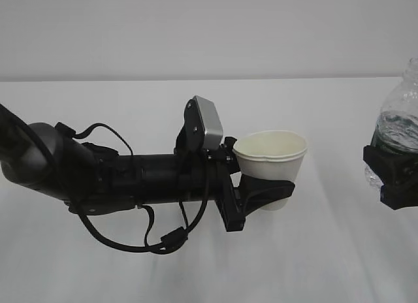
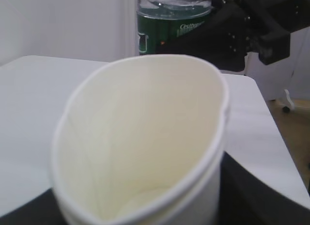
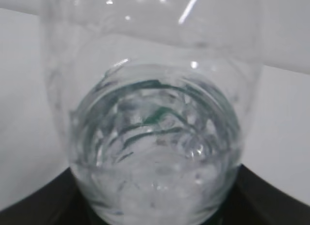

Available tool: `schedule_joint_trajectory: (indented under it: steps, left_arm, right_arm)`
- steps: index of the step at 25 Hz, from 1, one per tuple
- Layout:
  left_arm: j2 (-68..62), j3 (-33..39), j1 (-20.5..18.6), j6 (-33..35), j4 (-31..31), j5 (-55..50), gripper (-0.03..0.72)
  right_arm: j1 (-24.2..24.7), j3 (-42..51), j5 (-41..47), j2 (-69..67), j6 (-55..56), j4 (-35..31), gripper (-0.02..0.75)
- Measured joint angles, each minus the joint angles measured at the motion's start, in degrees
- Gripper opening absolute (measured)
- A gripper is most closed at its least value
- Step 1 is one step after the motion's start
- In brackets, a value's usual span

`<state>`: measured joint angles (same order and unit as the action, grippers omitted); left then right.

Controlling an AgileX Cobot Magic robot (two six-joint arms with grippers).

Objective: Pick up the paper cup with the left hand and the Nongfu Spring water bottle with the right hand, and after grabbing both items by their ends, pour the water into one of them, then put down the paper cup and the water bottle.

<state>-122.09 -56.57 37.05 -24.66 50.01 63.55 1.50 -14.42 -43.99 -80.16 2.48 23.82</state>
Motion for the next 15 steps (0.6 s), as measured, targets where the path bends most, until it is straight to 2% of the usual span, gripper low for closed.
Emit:
schedule_joint_trajectory:
  steps: [11,15]
  left_arm:
    - [0.0,0.0,1.82,-0.1,-0.36,-0.65,0.431]
    - [0.0,0.0,1.82,-0.99,2.28,-1.17,0.431]
  right_arm:
    - [0.0,0.7,6.26,7.78,0.13,0.8,0.456]
    - [0.0,0.7,9.45,9.29,0.16,0.9,0.456]
